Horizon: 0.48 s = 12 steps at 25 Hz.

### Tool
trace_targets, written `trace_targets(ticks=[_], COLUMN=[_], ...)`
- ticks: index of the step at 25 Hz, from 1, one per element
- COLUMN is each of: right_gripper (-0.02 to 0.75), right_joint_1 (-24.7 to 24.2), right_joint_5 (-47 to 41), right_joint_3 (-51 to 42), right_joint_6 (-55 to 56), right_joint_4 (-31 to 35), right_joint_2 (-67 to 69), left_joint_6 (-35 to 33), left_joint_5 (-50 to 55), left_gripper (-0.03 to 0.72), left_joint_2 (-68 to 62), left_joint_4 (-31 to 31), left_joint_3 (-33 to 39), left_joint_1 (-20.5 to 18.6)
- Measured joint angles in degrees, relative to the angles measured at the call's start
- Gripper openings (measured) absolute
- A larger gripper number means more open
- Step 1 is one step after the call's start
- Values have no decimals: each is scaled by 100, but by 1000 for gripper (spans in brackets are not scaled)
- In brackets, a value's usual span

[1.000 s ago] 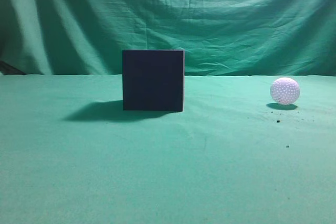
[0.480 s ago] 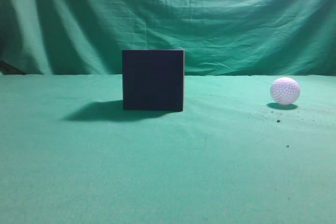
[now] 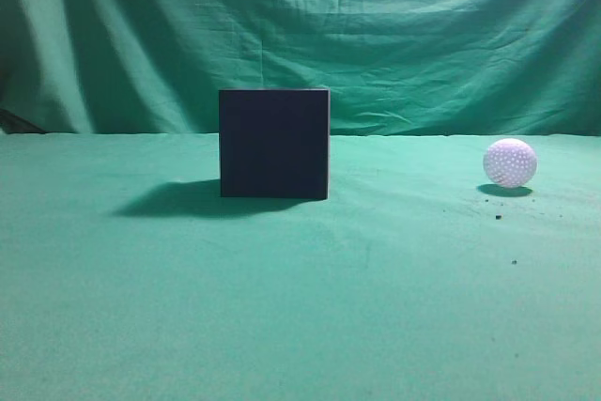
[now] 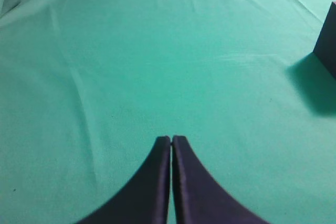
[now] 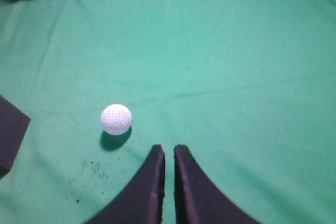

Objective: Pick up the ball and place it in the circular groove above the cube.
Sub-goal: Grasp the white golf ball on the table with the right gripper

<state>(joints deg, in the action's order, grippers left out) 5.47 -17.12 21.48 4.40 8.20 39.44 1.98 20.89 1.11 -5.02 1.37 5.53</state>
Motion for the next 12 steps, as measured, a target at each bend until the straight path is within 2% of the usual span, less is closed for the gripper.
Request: trace_targets(ticks=[3,5,6,8,12], right_gripper=[50,50,0,0,0], right_joint_1=[0,77,174,443,1101], right_joint_5=[-184,-461,-712,-1223,-2024], right_joint_3=[344,691,936,1431,2362], right_joint_6=[-123,-616,-851,-1237,-1302], right_joint_4=[102,102,102,102,-189], right_joint_2=[748,1228,1438,1990,3169], left_joint_6=[0,0,0,0,0], left_joint_5=[0,0,0,0,0], left_gripper=[0,0,0,0,0], left_joint_2=[0,0,0,0,0], left_joint_4=[0,0,0,0,0], left_joint_3=[0,0,0,0,0], left_joint_1=[0,0,0,0,0])
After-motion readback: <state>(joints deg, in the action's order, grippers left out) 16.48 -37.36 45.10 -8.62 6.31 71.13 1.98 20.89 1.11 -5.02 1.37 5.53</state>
